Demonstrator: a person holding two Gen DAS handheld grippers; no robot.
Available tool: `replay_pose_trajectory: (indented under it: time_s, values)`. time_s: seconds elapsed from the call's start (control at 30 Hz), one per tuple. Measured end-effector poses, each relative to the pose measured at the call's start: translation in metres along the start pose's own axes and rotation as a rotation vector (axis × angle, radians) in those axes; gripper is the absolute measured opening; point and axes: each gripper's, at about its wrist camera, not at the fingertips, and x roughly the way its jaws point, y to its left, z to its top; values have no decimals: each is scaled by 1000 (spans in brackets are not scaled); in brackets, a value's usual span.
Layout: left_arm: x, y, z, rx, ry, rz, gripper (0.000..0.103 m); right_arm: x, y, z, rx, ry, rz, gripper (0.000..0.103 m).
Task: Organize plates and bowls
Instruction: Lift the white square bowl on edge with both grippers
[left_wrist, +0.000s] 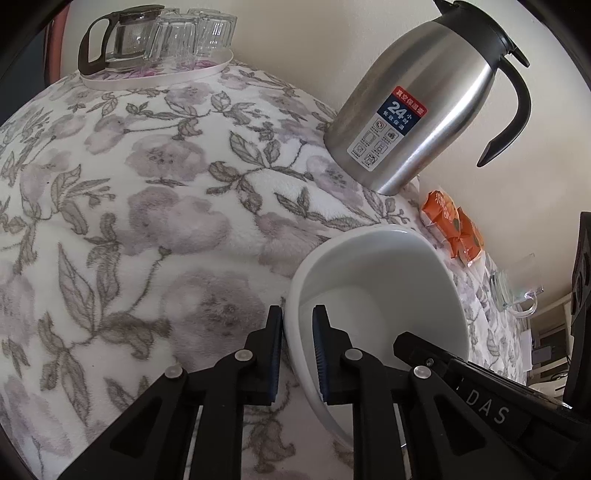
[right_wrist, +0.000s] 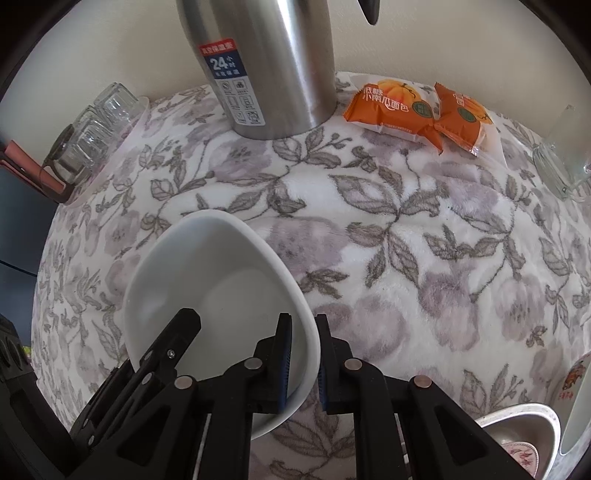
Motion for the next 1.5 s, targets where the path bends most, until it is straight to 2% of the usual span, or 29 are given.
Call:
replay_pose_trajectory:
  time_s: [0.3, 0.9, 1.13, 1.5]
  values:
    - [-30, -2, 8, -1, -52, -34, 17, -32, 2, -10, 12, -49, 43, 13]
    - [-118, -55, -4, 113, -124, -96, 17, -132, -24, -47, 81, -159, 74, 13]
    - [-140, -73, -24, 124, -114, -139, 17, -161, -42, -70, 109, -181, 66, 13]
    - [-158, -85, -50, 140, -91, -154, 17, -174, -62, -106, 150, -179, 97, 13]
